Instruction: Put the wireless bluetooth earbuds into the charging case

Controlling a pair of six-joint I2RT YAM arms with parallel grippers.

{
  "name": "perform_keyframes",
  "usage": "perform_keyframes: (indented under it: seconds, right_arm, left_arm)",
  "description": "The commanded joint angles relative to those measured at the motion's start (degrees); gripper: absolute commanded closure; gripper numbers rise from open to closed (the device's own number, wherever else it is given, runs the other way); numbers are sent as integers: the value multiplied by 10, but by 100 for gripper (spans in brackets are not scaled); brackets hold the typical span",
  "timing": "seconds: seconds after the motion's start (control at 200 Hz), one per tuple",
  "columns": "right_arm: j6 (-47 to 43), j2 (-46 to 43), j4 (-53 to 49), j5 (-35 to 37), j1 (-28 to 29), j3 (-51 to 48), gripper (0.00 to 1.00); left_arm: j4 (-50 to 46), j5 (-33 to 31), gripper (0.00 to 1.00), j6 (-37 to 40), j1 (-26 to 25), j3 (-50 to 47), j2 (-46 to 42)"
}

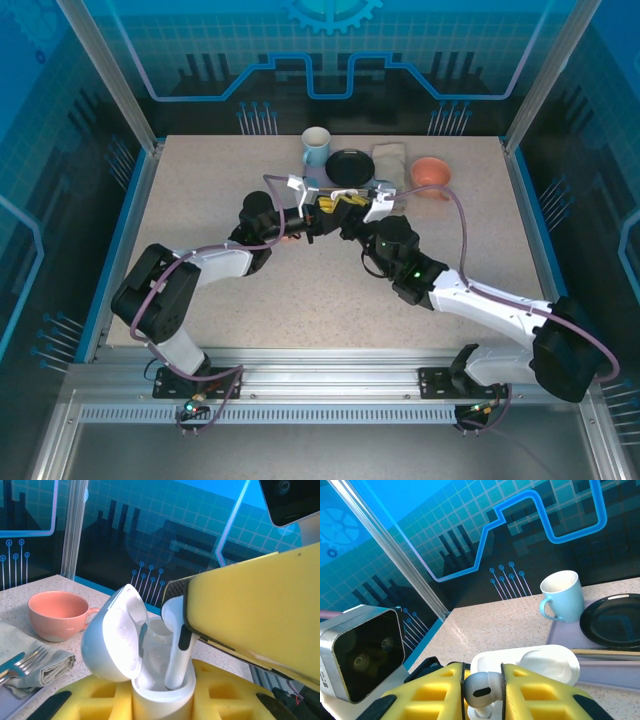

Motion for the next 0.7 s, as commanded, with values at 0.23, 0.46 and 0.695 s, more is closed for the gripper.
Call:
perform_keyframes:
  seconds: [0.23,0.46,0.695]
  right_arm:
    - [-16,-4,-43,-17,8,-17,78]
    - [-47,3,-77,-61,6,7,77]
    - [-44,3,-107,-72,2,21,68]
  left_arm:
    - [40,1,100,3,-2,28,-37]
    - [22,6,100,14,-1,30,-42]
    - [17,5,100,17,-2,30,-42]
